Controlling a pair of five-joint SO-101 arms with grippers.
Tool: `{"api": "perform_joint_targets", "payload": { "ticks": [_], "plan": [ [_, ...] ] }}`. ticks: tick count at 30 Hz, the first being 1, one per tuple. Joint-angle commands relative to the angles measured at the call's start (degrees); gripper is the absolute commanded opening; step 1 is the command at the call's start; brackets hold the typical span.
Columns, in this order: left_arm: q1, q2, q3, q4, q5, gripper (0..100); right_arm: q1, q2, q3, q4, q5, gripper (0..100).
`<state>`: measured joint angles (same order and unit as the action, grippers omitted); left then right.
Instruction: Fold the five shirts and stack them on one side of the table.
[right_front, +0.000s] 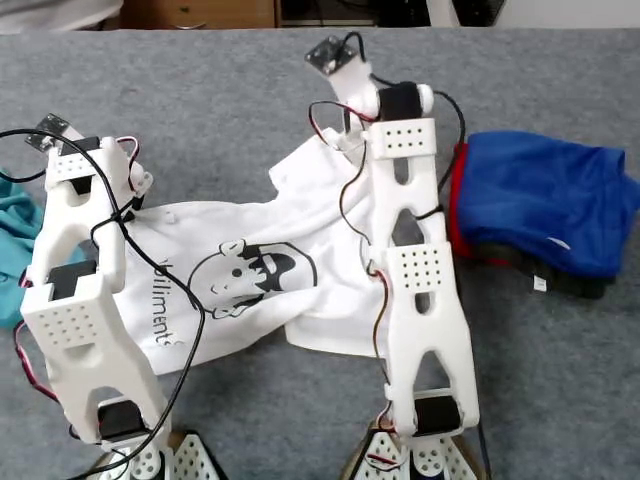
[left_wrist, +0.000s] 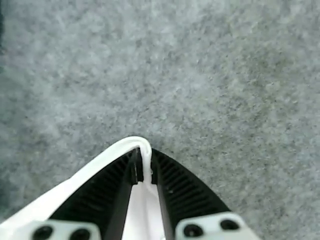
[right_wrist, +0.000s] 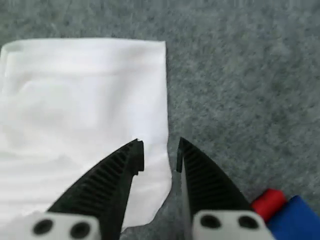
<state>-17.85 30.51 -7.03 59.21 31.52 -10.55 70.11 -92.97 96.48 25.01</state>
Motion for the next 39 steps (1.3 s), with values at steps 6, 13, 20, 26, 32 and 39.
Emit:
{"api": "perform_joint_targets", "payload": {
  "ticks": [6,13,20,26,32,39],
  "plan": [
    [-1.05,-1.89,-0.44,-1.67,-0.18,2,-1.80,3.65,4.97,-25.05,-0.26,12.7],
    [-1.05,-1.89,-0.97,-1.67,-0.18,2,-4.88,7.16,5.14,-21.19,0.35,0.3],
    [-1.05,-1.89,-0.97,-2.37,-0.18,2,-3.38,6.81,5.05,-10.90,4.13,0.2],
    [-0.97,-1.89,-0.97,-2.81,-0.18,2,-2.51,6.46,4.62,6.15,11.52,0.2],
    [-0.97,-1.89,-0.70,-2.81,-0.26,2,2.59,5.14,5.32,6.07,8.70,0.2],
    [-0.97,-1.80,-0.88,-2.81,-0.35,2,2.95,-5.23,8.57,5.19,8.97,0.2]
  ]
}}
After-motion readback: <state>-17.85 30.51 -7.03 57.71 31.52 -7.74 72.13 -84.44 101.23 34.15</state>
